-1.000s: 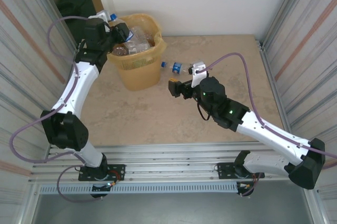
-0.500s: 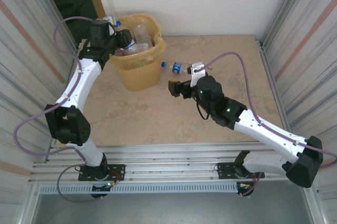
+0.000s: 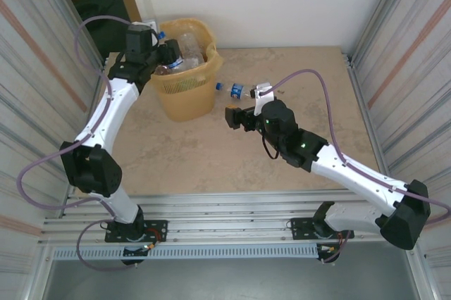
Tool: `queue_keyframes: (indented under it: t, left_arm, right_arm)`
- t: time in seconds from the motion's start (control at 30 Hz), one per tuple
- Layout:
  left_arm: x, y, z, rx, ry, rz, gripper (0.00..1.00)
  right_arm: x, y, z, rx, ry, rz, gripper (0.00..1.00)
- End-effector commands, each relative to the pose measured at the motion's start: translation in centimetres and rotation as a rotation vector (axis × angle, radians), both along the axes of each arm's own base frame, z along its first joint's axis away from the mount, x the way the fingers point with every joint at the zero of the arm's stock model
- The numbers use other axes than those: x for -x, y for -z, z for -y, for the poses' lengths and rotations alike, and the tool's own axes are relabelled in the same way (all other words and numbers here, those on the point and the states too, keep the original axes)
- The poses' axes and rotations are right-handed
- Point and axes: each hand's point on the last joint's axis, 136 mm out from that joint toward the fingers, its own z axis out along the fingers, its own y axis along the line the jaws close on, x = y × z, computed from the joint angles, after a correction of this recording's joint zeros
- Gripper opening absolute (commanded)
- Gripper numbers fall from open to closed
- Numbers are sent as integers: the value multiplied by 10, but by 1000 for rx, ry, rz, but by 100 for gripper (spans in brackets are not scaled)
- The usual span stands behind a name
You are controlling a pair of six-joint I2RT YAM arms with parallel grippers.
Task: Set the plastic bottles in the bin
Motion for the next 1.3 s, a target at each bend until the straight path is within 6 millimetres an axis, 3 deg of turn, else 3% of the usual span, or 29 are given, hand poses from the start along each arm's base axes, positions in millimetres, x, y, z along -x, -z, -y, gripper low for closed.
queue_keyframes:
  t: [0.0, 0.23, 0.53, 0.87, 1.03, 1.27]
  left_arm:
    - [9, -52, -17, -103, -71, 128, 64]
    - [-4, -47, -16, -150, -66, 114, 51]
    - [-24, -8, -8, -213, -26, 1, 38]
    - [-37, 27, -10, -226, -18, -83, 35]
    - [-38, 35, -16, -246, -35, -106, 40]
    - [-32, 37, -20, -271, -34, -130, 44]
  right_arm:
    - [-3, -9, 0, -40, 9, -8, 98]
    - [-6, -6, 0, -36, 14, -22, 98]
    - [-32, 17, 25, -27, 141, -140, 98]
    - [-89, 60, 37, 2, 97, -341, 98]
    - [-123, 82, 34, 80, 49, -385, 99]
    - [-176, 128, 26, 175, -25, -426, 100]
